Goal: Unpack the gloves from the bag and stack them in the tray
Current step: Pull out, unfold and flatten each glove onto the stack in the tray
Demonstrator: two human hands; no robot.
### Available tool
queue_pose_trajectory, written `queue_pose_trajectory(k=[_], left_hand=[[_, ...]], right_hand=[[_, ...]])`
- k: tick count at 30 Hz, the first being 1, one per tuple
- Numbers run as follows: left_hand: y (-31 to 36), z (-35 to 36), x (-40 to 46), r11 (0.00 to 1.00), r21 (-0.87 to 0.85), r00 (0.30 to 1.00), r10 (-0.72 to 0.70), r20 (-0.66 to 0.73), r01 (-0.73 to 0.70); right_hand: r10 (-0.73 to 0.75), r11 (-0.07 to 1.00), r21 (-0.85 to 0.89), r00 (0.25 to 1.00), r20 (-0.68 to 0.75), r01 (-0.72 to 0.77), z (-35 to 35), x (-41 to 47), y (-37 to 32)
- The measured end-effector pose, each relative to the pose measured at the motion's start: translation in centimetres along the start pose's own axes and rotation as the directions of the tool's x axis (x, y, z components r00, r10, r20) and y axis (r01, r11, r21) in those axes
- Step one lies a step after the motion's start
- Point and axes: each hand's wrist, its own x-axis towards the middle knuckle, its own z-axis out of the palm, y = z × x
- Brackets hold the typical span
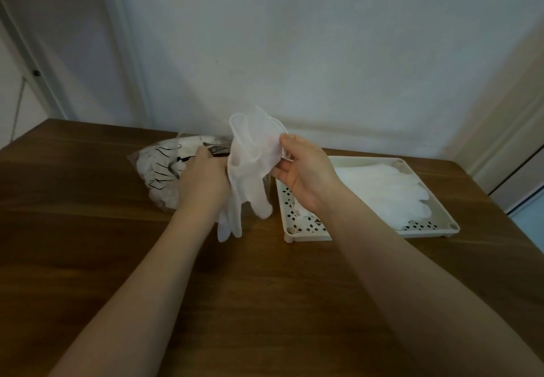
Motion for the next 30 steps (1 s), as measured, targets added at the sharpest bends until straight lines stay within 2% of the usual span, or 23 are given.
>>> queue_pose_trajectory(k=[2,3,4,6,7,8,9,11,12,15,16,17,19,21,23,25,27,29,30], left_hand=[[-0.2,0.4,0.3,0.991,0.062,0.991,0.118,-0.058,-0.115],[-0.2,0.7,0.5,0.983,-0.018,0.974,0.178,-0.139,-0.182],[-0.1,0.8,0.5,0.954,-0.185,0.952,0.190,-0.240,-0.237],[0.7,0.2,-0.1,0.766,-0.559,0.917,0.097,-0.386,-0.317],[1.1,0.0,-0.7,0.676,-0.623,0.885,0.096,-0.456,-0.395],[1.3,-0.2,-1.2,0.657,-0.563,0.826,0.169,-0.538,-0.502],[1.4,0.0,-1.4,0.686,-0.411,0.748,0.301,-0.591,-0.601],[1.1,1.2,-1.5,0.721,-0.027,0.616,0.572,-0.542,-0.693],[0.9,1.7,-1.4,0.715,0.081,0.597,0.635,-0.491,-0.694],[0.6,2.6,-1.1,0.772,0.072,0.688,0.601,-0.407,-0.631],[0.3,2.6,-1.1,0.808,0.102,0.740,0.575,-0.349,-0.580],[0.0,2.6,-1.0,0.841,0.154,0.805,0.541,-0.244,-0.518],[-0.9,2.9,-0.5,0.901,0.258,0.928,0.371,-0.041,-0.349],[-1.2,2.9,-0.5,0.919,0.337,0.979,0.192,0.074,-0.206],[-0.9,2.7,-0.5,0.931,0.329,0.987,0.139,0.078,-0.157],[-0.1,1.9,-0.8,0.959,0.236,0.986,0.164,0.000,-0.159],[1.1,0.7,-1.6,0.956,0.048,0.939,0.293,-0.180,-0.289],[3.6,-1.5,-3.1,0.857,-0.324,0.908,0.327,-0.262,-0.401],[5.0,-2.6,-3.7,0.773,-0.506,0.924,0.302,-0.235,-0.382]], right_hand=[[0.018,0.999,-0.047,0.999,-0.044,-0.020,0.0,0.1,0.3],[0.021,0.997,-0.077,0.998,-0.064,-0.026,-0.1,0.2,0.5],[0.020,0.994,-0.106,0.997,-0.076,-0.028,-0.2,0.2,0.6],[0.017,0.992,-0.127,0.996,-0.084,-0.027,-0.3,0.3,0.9],[0.019,0.993,-0.115,0.997,-0.080,-0.029,-0.3,0.3,1.0],[0.024,0.995,-0.096,0.997,-0.071,-0.031,-0.2,0.3,0.9],[0.029,0.997,-0.074,0.998,-0.059,-0.033,-0.2,0.2,0.9],[0.029,0.999,-0.037,0.999,-0.037,-0.030,-0.1,0.1,0.8],[0.007,1.000,-0.029,0.999,-0.037,-0.008,-0.1,0.0,0.7],[-0.144,0.988,-0.069,0.983,-0.111,0.137,-0.6,0.2,0.6],[-0.180,0.983,-0.053,0.974,-0.140,0.174,-0.8,0.2,0.4],[-0.195,0.981,-0.021,0.968,-0.160,0.194,-0.9,0.2,0.0],[-0.191,0.979,0.040,0.964,-0.187,0.201,-1.3,0.1,-0.9],[-0.173,0.981,0.049,0.962,-0.213,0.187,-1.7,-0.1,-1.5],[-0.153,0.988,-0.026,0.965,-0.212,0.151,-2.1,-0.3,-1.8],[-0.153,0.975,-0.192,0.968,-0.199,0.114,-2.6,-0.5,-1.9],[-0.183,0.940,-0.322,0.967,-0.180,0.118,-3.1,-0.8,-2.0],[-0.223,0.910,-0.383,0.966,-0.131,0.158,-3.3,-1.3,-2.4],[-0.241,0.896,-0.404,0.965,-0.099,0.183,-3.4,-1.6,-2.7]])
